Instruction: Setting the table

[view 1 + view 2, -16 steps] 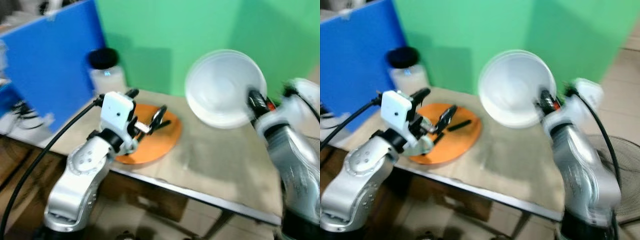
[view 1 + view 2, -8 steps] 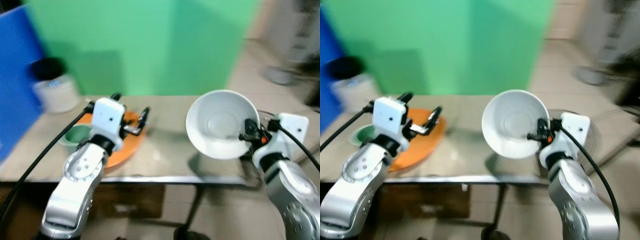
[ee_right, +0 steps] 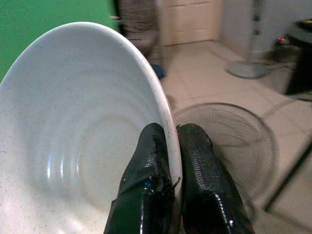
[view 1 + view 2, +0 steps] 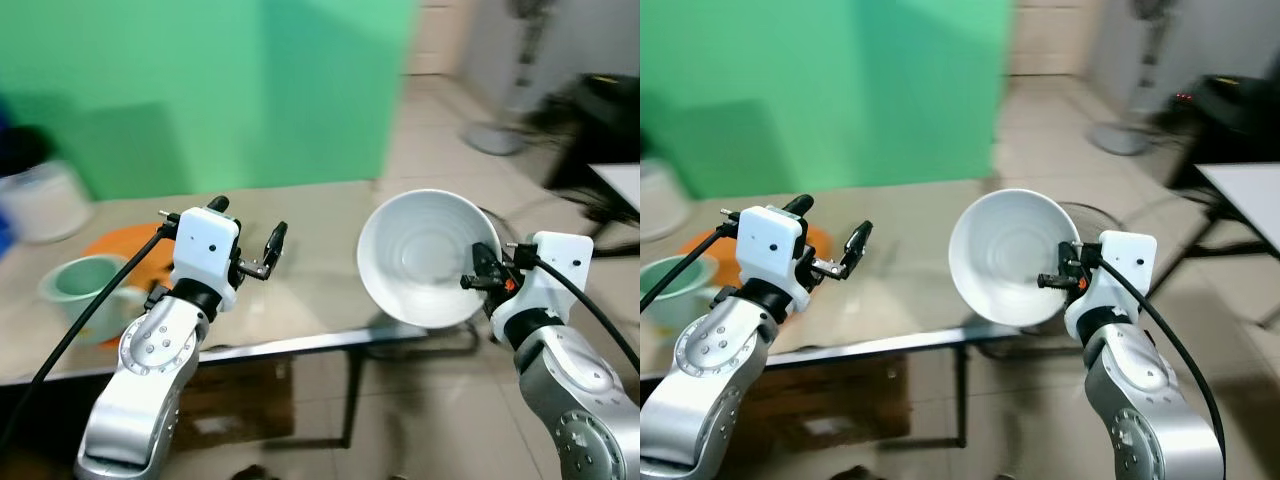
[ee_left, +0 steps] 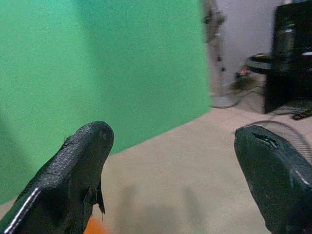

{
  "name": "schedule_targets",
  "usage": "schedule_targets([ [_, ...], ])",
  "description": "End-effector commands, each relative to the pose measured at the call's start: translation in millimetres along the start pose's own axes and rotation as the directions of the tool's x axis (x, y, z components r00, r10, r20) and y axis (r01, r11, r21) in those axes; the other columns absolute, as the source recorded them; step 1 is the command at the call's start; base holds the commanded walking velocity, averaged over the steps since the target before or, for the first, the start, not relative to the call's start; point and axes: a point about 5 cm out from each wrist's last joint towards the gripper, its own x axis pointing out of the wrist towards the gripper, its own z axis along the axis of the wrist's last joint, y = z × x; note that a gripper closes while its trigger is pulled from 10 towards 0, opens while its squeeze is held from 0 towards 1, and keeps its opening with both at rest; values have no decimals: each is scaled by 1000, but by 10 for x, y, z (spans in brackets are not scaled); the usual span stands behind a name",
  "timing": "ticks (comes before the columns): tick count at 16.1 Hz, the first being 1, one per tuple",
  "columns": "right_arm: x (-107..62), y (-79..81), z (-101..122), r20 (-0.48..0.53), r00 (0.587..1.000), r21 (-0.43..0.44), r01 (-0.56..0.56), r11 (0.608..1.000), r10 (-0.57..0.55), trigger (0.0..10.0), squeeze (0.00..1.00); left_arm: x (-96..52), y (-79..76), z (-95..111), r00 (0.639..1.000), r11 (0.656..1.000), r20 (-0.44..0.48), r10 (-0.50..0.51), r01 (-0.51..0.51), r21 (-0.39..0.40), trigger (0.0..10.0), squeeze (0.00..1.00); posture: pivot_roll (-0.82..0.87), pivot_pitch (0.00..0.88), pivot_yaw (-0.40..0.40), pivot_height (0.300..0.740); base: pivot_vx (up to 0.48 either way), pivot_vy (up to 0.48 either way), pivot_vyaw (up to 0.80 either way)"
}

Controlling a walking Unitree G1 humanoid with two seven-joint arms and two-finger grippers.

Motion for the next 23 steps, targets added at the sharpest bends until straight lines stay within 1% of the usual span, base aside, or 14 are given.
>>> schedule_targets([
  [1,-17,-32,72,32,999,-5,20,1000,-20,10000,0,15,-10,0,1000,1000,-2,-2,2,1,10000,39,93,0,-4,740,0,0,-800],
  [3,-14,-45,65,31,998,5,50,999,-50,10000,0,15,-6,-4,1000,1000,-6,3,-3,-4,10000,39,89,0,-6,740,0,0,-800],
  [5,-1,-59,62,29,996,10,83,997,-83,10000,0,-4,-2,-34,1000,1000,-17,11,-12,-25,10000,39,86,0,-5,740,0,0,-800],
  [7,2,-40,63,27,997,3,75,997,-75,10000,0,-12,-19,-47,1000,1000,-20,3,-4,-24,10000,35,84,0,-7,740,0,0,-800],
  [16,-11,-91,85,26,996,-18,86,996,-86,10000,0,-26,6,-32,1000,1000,-12,4,-4,-22,10000,39,76,0,-5,740,0,0,-800],
  [23,-34,-73,59,4,996,-23,84,996,-84,10000,0,-15,-3,-37,1000,1000,-9,-8,8,-17,10000,35,66,0,1,740,0,0,-800],
])
